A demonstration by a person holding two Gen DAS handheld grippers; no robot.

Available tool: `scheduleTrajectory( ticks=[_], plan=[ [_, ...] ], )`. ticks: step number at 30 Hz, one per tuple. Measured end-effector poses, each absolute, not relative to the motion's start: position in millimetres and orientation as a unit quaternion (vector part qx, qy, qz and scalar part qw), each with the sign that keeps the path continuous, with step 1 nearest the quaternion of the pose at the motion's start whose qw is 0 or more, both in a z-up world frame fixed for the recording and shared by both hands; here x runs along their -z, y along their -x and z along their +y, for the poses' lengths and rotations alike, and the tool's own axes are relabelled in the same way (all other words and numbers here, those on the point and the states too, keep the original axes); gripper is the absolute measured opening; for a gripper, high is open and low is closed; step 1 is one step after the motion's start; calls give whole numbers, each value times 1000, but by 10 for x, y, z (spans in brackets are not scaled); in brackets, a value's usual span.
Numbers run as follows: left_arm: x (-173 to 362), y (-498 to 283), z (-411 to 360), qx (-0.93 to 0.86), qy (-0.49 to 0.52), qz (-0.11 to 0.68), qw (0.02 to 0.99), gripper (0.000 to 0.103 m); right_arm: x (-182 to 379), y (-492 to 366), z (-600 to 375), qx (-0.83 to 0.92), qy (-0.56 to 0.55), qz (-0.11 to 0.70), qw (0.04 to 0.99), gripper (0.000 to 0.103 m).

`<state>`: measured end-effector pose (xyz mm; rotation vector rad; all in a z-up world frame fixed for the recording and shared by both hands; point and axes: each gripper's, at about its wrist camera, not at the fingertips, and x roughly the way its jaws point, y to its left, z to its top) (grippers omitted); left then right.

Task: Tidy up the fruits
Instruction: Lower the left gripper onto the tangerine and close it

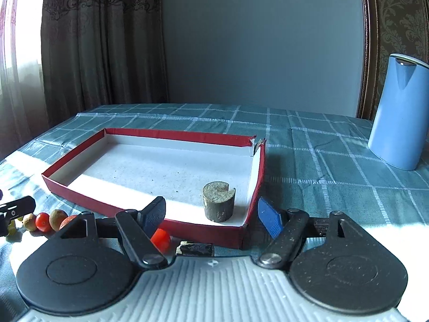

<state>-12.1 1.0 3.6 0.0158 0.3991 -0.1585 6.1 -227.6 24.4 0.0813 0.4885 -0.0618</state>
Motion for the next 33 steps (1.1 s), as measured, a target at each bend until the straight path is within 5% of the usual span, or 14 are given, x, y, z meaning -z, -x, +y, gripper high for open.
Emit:
scheduleTrajectory(
  ticks=[12, 20, 24, 33],
  plan=[
    [-59, 681, -316, 207, -75, 126, 967, 103, 0, 382, -2460, 30, -70, 251, 965, 81],
    [-89, 436, -681, 220, -99, 173, 955, 81, 46, 345, -2551, 22, -106, 260, 960, 81],
    [11, 264, -767, 229, -92, 225, 942, 47, 56, 333, -2558, 21, -108, 264, 958, 81],
    [40, 150, -736, 197, -75, 236, 949, 46, 67, 334, -2578, 15, -117, 265, 957, 86]
  ],
)
